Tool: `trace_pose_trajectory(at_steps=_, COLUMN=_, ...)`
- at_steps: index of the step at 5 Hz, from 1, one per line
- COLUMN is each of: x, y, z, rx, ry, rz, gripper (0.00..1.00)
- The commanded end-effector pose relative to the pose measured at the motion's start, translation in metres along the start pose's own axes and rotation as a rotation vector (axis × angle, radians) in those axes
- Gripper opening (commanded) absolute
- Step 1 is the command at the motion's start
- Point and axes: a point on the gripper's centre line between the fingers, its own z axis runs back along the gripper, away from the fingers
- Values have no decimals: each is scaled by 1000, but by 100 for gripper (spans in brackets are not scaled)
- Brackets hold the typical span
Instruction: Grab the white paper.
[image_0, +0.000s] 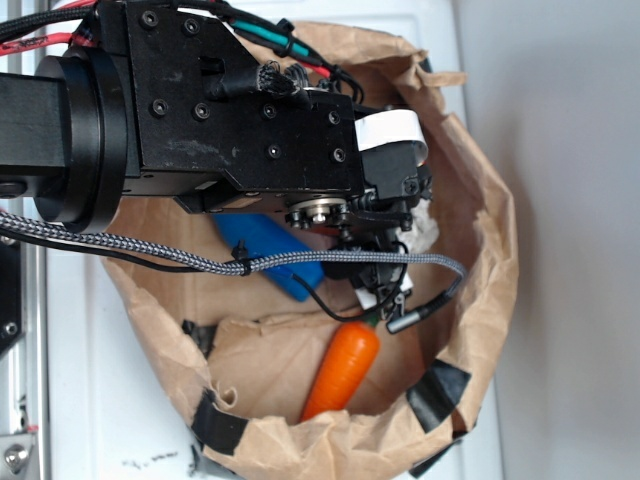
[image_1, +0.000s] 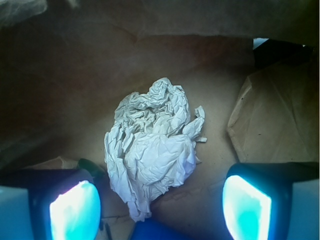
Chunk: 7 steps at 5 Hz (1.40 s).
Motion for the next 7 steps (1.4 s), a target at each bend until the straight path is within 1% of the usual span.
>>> trace_pose_trajectory(at_steps=1, x=15, y=-3, z=14, rx=-21, ry=-61, rz=9, gripper=100)
trace_pose_trajectory(at_steps=2, x=24, y=-5, z=-10, rx=-52, ry=-107, rz=36, gripper=100)
trace_pose_trajectory(at_steps=3, x=31, y=-13, z=-27, rx=-39, ry=-117, rz=42, gripper=100)
trace_pose_trajectory(at_steps=4, x=35, y=-20, z=-39, rx=-15, ry=-127, rz=43, gripper=100)
trace_pose_trajectory(at_steps=5, x=32, y=-22, z=-45, rx=3, ry=-117, rz=32, gripper=100)
trace_pose_trajectory(at_steps=6, x=29, y=-27, z=-60, rx=62, ry=-101, rz=18, gripper=100)
trace_pose_trajectory(at_steps=7, x=27, y=-28, z=-59, rx=66, ry=-89, rz=29, gripper=0)
